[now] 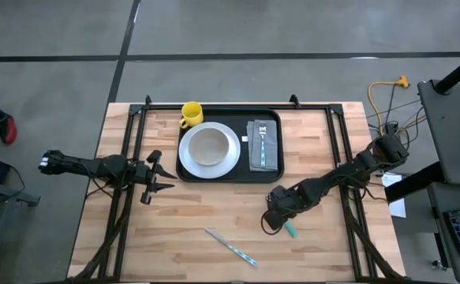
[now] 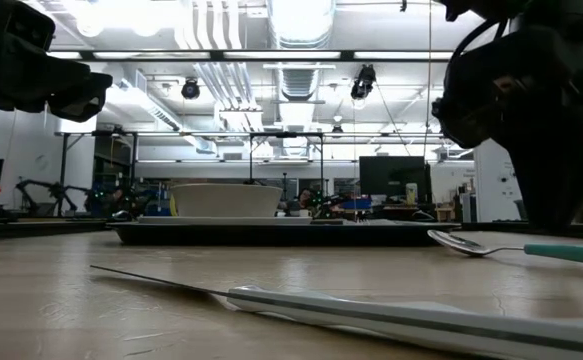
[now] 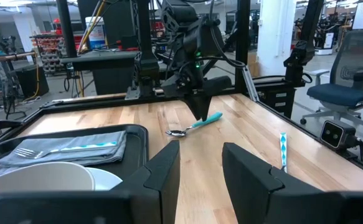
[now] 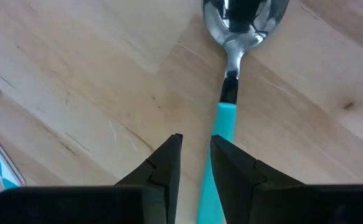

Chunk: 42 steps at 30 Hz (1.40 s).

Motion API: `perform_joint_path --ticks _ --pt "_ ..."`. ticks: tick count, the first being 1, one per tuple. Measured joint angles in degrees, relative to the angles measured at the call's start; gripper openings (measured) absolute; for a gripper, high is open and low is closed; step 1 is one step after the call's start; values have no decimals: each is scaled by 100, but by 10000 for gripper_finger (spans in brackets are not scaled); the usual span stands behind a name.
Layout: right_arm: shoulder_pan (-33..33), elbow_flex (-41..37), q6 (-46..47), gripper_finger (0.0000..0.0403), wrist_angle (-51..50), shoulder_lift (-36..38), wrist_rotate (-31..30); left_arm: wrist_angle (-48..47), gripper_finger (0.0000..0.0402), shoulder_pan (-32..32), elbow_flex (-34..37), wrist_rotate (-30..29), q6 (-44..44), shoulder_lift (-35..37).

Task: Set up tray
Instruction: Put the blue spoon on top of the napkin beside the blue and white fork

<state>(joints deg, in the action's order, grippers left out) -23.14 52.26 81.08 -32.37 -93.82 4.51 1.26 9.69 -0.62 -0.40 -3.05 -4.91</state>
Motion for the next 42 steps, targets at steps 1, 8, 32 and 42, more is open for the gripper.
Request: perform_joint_path --ticks 1,8,32,42 --pt "0 -7 0 76 -1 -1 0 0 102 -1 0 -2 0 0" --pt "0 -144 39 68 25 -2 0 0 102 -2 0 -2 0 0" --pt "-12 -577 -116 68 647 -4 -308 0 102 -2 0 -2 0 -1" --pt "-24 -579 -221 76 702 -4 -320 0 102 -1 0 -2 0 -2"
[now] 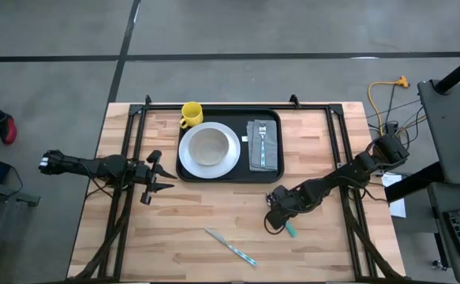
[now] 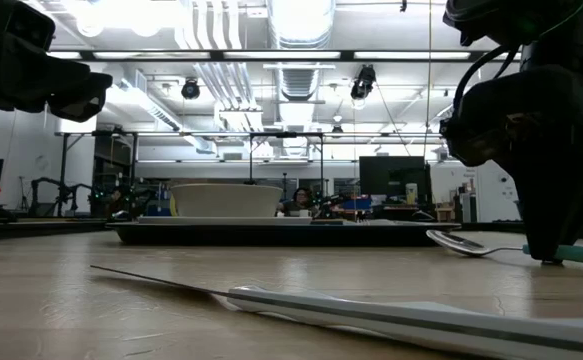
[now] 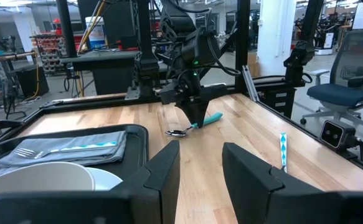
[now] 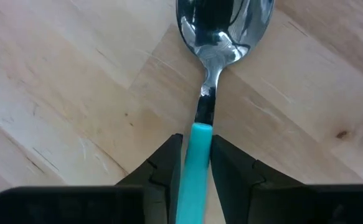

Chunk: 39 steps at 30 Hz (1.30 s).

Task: Set up tray
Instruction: Put the blue spoon on top of the napkin beside the blue and white fork

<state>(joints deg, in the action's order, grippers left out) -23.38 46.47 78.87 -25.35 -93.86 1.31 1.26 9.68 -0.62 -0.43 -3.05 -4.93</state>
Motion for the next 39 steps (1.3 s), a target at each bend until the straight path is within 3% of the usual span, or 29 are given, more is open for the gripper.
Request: perform_joint_path --ticks 8,14,24,32,39 --pt "0 -1 -119 63 36 0 -29 0 102 0 0 0 0 0" --pt "0 -1 346 23 58 0 6 0 102 0 0 1 0 0" --pt "71 314 -138 23 47 0 2 0 102 0 0 0 0 0" --pt "412 948 -859 23 -41 0 -484 0 102 1 0 2 0 0" --pt "859 1250 -883 23 -269 0 -751 0 102 -1 0 0 -2 0"
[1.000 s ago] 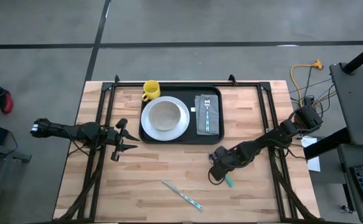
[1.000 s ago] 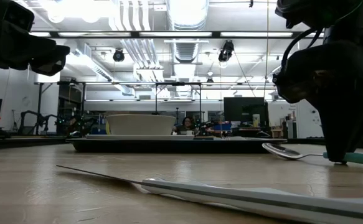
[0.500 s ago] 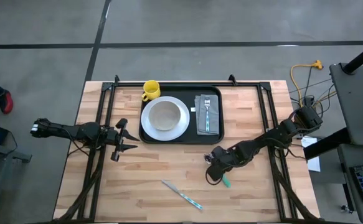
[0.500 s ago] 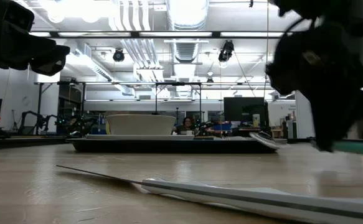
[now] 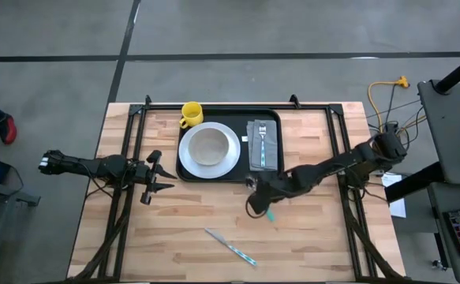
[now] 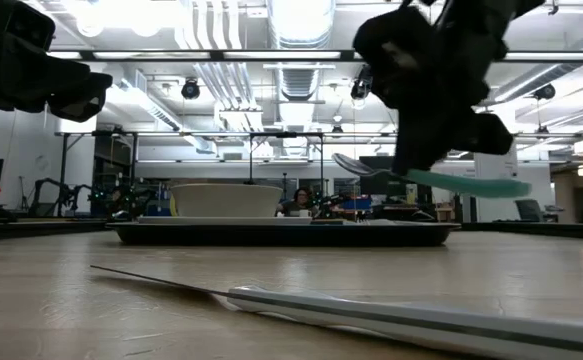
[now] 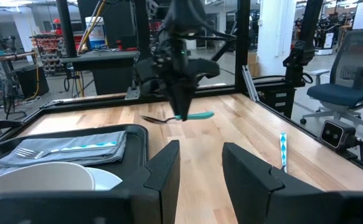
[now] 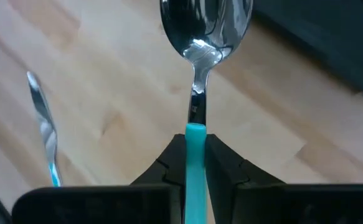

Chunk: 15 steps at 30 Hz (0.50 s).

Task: Set up tray
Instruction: Put the blue spoon on top of the napkin beside the blue and white fork

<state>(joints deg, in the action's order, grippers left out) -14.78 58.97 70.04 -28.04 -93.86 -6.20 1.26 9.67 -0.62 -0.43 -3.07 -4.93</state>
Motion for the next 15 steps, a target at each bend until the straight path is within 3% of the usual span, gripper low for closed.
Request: perform_joint_path --ticks 15 --pt "1237 -81 -228 27 -27 0 3 0 102 1 0 0 2 0"
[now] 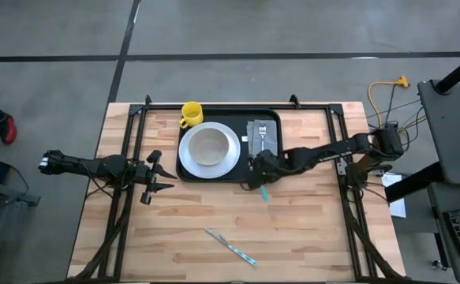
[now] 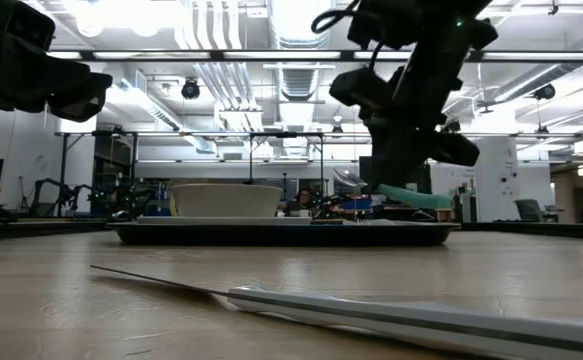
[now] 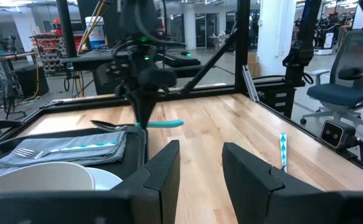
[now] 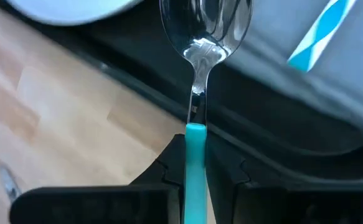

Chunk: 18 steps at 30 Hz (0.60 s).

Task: Set up tray
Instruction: Put the blue spoon on top of the napkin beside the blue and white fork

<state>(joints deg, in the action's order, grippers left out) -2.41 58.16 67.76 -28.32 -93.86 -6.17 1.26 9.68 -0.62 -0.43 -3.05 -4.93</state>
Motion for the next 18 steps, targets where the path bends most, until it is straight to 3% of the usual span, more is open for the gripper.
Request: perform_joint_path --ticks 18 --pt "1024 -31 491 27 163 -41 -584 -1 102 -1 0 1 0 0"
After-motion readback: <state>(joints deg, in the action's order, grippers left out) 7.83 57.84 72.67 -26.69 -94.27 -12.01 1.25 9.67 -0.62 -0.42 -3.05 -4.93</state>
